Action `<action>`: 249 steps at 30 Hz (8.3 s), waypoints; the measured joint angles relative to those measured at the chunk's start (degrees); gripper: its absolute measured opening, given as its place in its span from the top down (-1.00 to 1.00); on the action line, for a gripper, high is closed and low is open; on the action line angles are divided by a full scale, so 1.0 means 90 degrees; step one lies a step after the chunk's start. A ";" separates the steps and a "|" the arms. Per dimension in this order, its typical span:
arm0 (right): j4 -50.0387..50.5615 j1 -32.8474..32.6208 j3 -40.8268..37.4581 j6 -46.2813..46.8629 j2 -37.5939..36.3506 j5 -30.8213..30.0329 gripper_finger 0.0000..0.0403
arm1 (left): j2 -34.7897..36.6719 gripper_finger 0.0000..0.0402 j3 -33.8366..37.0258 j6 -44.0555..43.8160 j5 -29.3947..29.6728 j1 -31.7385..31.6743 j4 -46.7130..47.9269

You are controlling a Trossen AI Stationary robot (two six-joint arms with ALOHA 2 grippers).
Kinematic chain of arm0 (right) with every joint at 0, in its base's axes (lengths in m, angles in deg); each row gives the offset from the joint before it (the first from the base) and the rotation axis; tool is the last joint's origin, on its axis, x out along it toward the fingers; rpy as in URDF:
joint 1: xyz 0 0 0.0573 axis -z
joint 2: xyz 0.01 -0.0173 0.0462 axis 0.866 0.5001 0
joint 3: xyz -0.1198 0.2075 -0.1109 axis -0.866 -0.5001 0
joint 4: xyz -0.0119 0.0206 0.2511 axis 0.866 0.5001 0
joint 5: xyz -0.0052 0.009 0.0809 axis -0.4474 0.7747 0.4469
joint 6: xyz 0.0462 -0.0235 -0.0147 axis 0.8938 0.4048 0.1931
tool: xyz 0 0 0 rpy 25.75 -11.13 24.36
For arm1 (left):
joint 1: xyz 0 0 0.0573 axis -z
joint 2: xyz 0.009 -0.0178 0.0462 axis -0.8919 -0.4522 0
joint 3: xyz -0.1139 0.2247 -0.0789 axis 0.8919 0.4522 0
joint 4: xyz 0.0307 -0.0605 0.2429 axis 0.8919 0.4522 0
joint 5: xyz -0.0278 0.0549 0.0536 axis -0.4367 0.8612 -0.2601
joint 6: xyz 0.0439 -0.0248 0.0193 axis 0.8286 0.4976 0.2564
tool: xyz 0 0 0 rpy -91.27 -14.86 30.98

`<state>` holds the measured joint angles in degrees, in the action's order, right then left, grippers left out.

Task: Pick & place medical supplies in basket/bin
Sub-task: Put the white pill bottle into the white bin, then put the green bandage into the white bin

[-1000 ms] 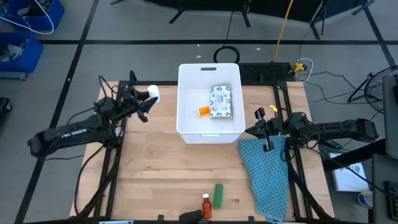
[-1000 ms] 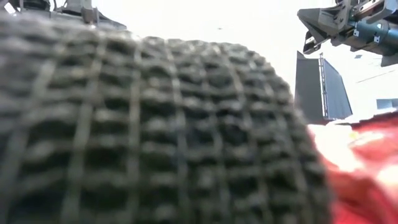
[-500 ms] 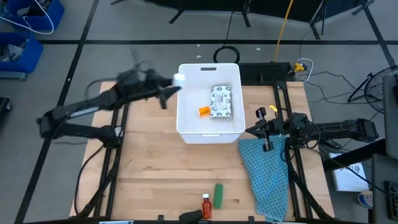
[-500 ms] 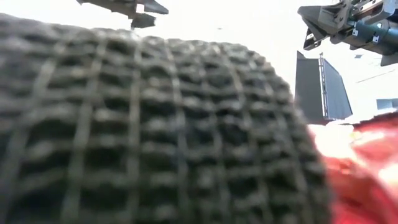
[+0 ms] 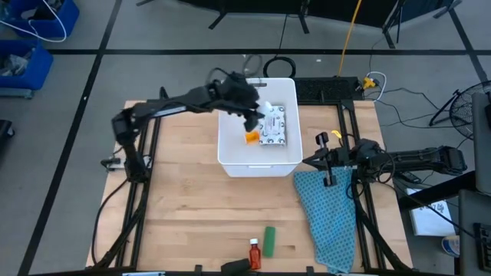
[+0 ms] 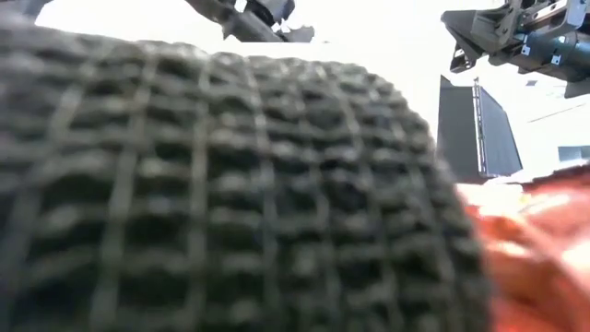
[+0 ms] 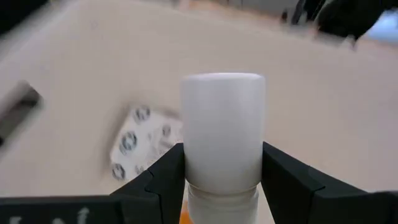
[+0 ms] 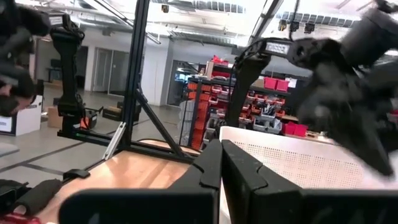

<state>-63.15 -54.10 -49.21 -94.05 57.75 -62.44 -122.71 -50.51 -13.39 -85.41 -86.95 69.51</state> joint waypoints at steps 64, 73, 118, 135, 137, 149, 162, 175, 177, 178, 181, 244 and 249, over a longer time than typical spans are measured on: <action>-0.0170 0.0001 0.0000 0.0052 0.0000 -0.0002 1.00 | -0.3511 0.12 -0.3180 0.0982 0.1557 0.0049 0.3562; -0.0158 0.0001 0.0000 0.0111 0.0000 0.0002 1.00 | -0.3649 0.13 -0.3188 0.0983 0.1364 -0.0029 0.3626; 0.0005 0.0000 0.0000 -0.0024 0.0000 0.0005 1.00 | 0.5512 0.98 0.3618 0.0474 0.0829 0.1050 -0.0432; 0.0070 0.0000 0.0000 -0.0032 0.0002 0.0002 1.00 | 0.8467 0.99 0.9448 0.0155 0.0699 0.1151 -0.4673; 0.0070 0.0001 0.0000 -0.0032 0.0002 0.0002 1.00 | 0.8471 0.99 0.9883 0.0146 0.0649 0.1121 -0.5155; 0.0025 -0.0031 0.0499 -0.0196 -0.0001 -0.0004 1.00 | 0.8462 0.91 1.0271 0.0061 0.0690 0.1105 -0.5914; 0.5293 -0.2159 0.5207 -0.1524 0.2087 -0.1889 0.99 | 0.8462 0.94 1.0271 0.0551 0.0739 0.1105 -0.6014; 0.8362 -0.3373 0.7628 -0.1584 0.5564 -0.2799 0.43 | 0.8459 0.82 1.0269 0.0325 0.0937 0.1105 -0.5902; 0.8366 -0.3487 0.7628 -0.1729 0.5944 -0.2536 0.25 | 0.8457 0.82 1.0269 0.0312 0.0935 0.1104 -0.5891; 0.8322 -0.3551 0.7627 -0.1749 0.6139 -0.2484 0.16 | 0.8457 0.82 1.0269 0.0303 0.0934 0.1105 -0.5869; 0.8007 -0.3704 0.7623 -0.1677 0.6608 -0.2396 -0.12 | 0.8455 0.81 1.0269 0.0240 0.0932 0.1105 -0.5714; 0.7213 -0.3814 0.7326 -0.1558 0.8699 -0.0502 0.50 | 0.8455 0.81 1.0267 -0.0136 0.0757 0.1112 -0.5267; 0.7528 -0.3733 0.7320 -0.1375 0.8155 -0.0704 0.54 | 0.8456 0.81 1.0267 -0.0132 0.0761 0.1110 -0.5286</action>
<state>4.59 -87.70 16.67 -106.42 131.14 -68.78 -46.60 41.89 -14.58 -78.56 -76.96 21.93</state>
